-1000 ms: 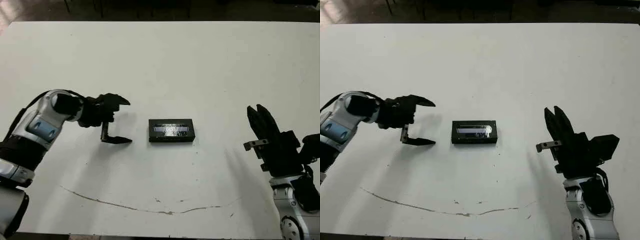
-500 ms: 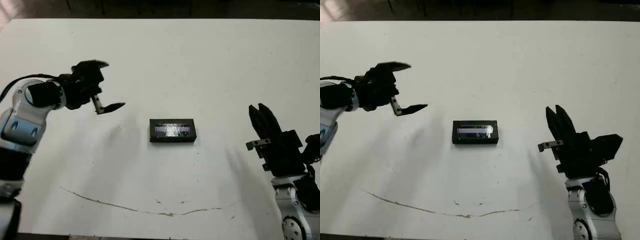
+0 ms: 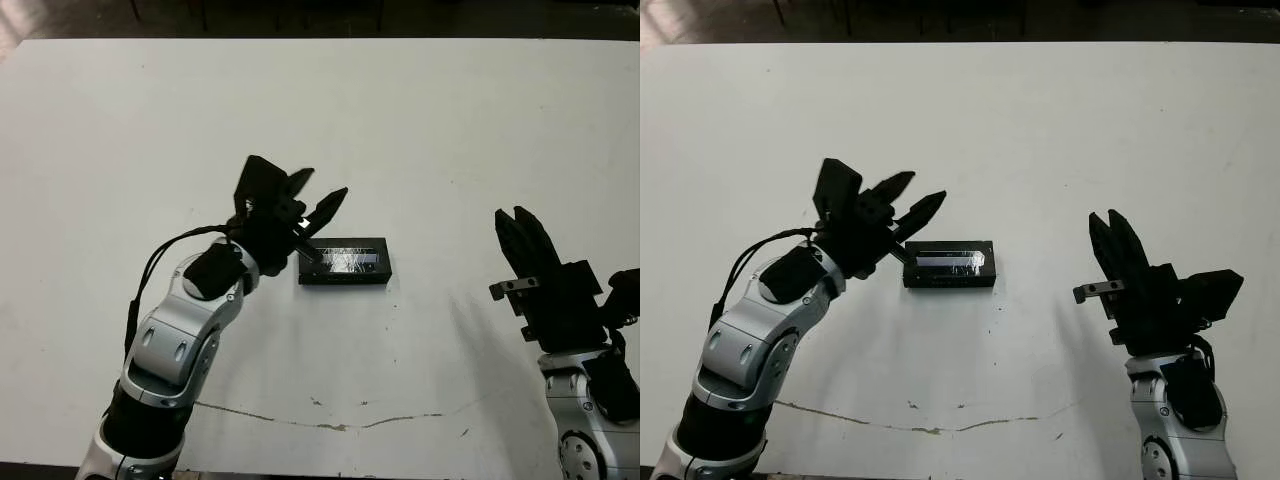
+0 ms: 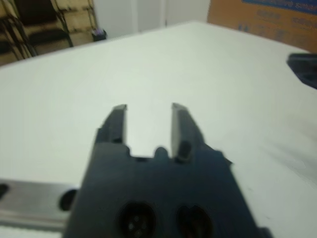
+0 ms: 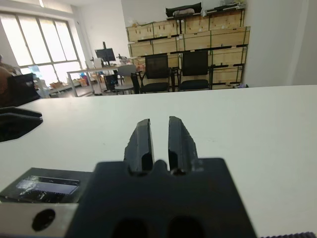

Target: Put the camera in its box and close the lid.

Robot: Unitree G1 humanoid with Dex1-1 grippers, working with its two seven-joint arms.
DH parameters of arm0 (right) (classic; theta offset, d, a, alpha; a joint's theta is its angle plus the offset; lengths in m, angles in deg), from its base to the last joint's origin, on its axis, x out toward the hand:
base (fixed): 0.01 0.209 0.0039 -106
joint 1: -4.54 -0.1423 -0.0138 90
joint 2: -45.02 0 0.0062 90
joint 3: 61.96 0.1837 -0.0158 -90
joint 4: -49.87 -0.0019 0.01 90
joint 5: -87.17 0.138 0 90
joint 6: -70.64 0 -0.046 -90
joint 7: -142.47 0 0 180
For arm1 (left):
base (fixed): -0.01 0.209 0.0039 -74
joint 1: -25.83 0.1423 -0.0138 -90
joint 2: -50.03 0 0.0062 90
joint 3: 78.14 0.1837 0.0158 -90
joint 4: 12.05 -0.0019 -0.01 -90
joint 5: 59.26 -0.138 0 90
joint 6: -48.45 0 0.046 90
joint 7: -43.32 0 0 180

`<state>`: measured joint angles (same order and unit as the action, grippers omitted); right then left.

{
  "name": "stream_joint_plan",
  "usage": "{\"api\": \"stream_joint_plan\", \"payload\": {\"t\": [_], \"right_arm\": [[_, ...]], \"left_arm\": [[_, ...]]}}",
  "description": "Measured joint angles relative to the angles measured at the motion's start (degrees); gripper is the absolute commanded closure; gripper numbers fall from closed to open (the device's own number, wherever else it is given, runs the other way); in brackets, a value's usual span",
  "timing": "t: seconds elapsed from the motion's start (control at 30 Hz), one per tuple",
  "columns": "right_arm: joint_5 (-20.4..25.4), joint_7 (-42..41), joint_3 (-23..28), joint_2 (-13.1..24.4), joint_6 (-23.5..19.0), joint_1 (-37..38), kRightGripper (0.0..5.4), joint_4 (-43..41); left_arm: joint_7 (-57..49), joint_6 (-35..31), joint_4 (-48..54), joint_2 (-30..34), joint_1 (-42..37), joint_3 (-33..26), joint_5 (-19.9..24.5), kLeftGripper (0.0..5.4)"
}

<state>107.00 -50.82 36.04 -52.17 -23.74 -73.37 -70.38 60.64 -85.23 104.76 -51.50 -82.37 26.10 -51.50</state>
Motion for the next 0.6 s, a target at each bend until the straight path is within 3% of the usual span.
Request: {"api": "stream_joint_plan", "payload": {"t": [0.1,0.6], "right_arm": [[-0.66,0.11,-0.09,0.0,0.88,0.23,5.4,0.0],[-0.51,0.42,-0.38,0.0,1.19,0.82,5.4,-0.34]], "left_arm": [[-0.56,-4.34,0.29,-0.46,-0.04,0.74,1.08,5.37],[-2.54,-16.61,-5.89,-2.41,-2.38,4.0,2.87,5.37]]}}
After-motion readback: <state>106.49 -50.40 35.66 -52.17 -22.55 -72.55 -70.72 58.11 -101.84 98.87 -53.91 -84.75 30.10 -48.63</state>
